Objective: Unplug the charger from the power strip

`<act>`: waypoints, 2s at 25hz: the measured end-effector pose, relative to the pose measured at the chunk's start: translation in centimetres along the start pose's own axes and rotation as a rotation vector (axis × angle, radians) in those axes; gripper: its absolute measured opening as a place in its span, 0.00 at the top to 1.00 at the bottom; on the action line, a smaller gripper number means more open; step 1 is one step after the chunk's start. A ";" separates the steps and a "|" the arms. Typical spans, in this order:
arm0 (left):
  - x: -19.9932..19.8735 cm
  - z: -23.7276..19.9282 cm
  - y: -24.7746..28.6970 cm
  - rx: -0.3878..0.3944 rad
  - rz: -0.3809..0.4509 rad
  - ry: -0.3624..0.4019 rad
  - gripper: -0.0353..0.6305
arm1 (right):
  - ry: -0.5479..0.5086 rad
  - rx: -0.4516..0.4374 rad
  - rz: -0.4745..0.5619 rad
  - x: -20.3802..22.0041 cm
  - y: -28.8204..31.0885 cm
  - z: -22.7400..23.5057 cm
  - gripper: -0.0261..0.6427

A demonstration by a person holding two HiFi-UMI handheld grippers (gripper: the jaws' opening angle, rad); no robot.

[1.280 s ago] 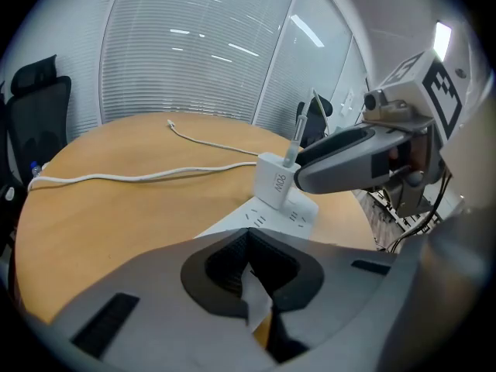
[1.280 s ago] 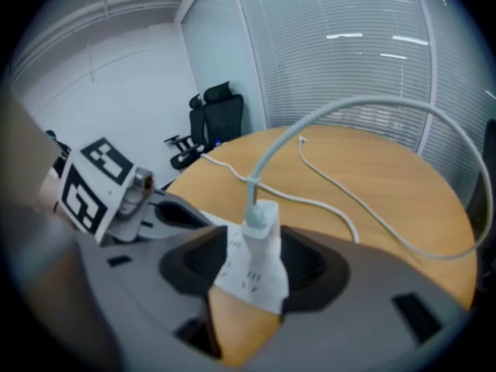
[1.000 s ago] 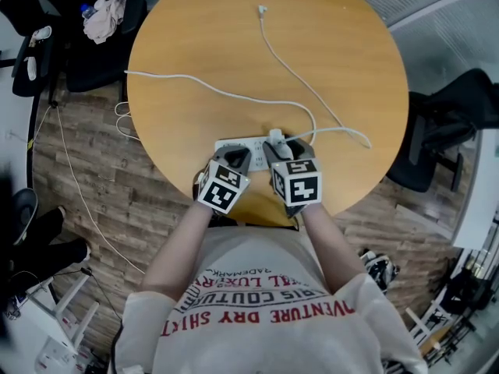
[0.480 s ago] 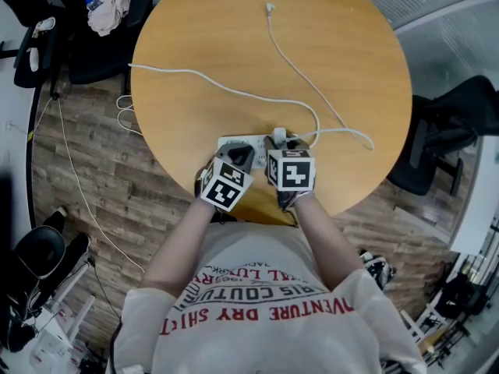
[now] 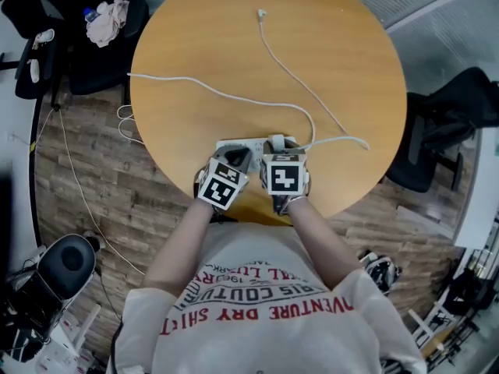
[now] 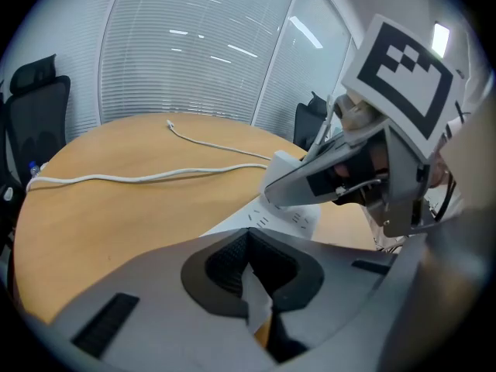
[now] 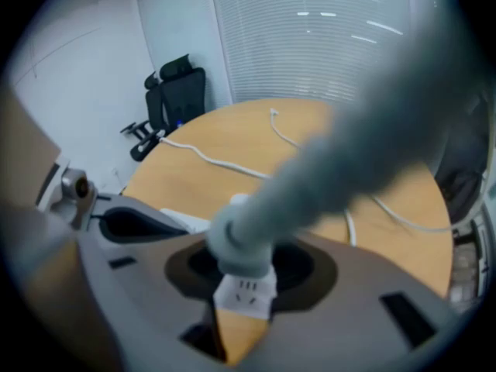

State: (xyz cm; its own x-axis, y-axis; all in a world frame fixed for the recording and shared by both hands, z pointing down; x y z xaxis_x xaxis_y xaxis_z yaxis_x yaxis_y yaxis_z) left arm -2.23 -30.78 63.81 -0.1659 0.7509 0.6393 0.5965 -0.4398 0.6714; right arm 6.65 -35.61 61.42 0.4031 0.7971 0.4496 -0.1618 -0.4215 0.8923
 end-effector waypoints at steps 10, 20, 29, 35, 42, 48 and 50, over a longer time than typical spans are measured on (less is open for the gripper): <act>0.2 -0.2 0.0 0.008 -0.013 -0.003 0.90 | 0.007 -0.009 0.105 -0.6 -3.4 0.0 0.72; -1.2 -1.4 -3.6 -0.063 0.126 -0.051 0.90 | -0.031 -0.088 0.276 -1.6 -8.3 1.7 0.72; -8.2 0.8 -11.1 -0.115 0.367 0.048 0.90 | -0.049 -0.098 0.455 -3.1 -13.2 2.4 0.73; -12.4 3.6 -16.2 -0.118 0.495 0.136 0.90 | -0.037 -0.060 0.632 -4.6 -17.5 3.8 0.73; -16.0 5.7 -21.3 -0.137 0.667 0.221 0.90 | -0.071 -0.057 0.779 -6.7 -21.7 4.6 0.73; -17.7 7.5 -23.1 -0.151 0.723 0.290 0.90 | -0.086 -0.061 0.827 -7.2 -23.3 5.1 0.73; -17.8 7.5 -23.1 -0.150 0.728 0.286 0.90 | -0.089 -0.070 0.825 -7.0 -23.1 5.0 0.73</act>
State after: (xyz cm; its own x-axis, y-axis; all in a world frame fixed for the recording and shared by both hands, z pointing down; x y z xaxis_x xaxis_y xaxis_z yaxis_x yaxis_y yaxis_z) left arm -7.21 -30.28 34.13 0.0173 0.1026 0.9946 0.5242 -0.8480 0.0784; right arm 12.07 -33.64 37.42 0.1995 0.2058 0.9580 -0.4909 -0.8252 0.2795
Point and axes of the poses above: the fingertips, and each gripper's own axes: y forward along the fingers, z to its right, x out of its underside, the point moved 5 cm from there along -y, backward along the fingers, and after that the axes turned 9 degrees about x, right-handed, at the moved point
